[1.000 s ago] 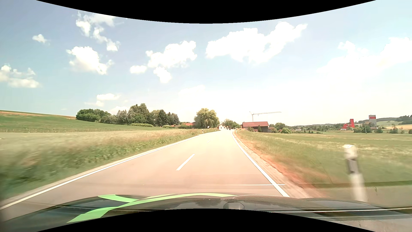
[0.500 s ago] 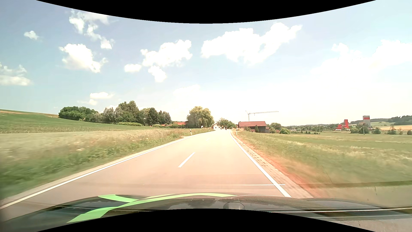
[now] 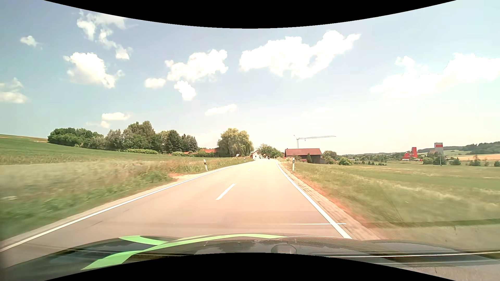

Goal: Follow the waypoints while adhering to traffic rules and regulations

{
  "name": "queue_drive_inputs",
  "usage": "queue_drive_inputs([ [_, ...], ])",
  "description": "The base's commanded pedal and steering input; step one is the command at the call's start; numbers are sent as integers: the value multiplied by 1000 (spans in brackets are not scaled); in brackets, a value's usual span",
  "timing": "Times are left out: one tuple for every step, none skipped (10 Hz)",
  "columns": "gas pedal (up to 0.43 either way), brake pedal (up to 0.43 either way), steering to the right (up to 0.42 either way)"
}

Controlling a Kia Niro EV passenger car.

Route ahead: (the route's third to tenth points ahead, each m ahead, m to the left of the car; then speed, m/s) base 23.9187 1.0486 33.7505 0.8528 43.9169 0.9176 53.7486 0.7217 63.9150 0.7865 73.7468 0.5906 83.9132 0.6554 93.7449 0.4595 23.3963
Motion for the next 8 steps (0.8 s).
queue_drive_inputs([
  [268, 0, 5],
  [268, 0, 5],
  [248, 0, 5],
  [177, 0, 5],
  [169, 0, 5],
  [169, 0, 6],
  [157, 0, 5],
  [150, 0, 5],
])
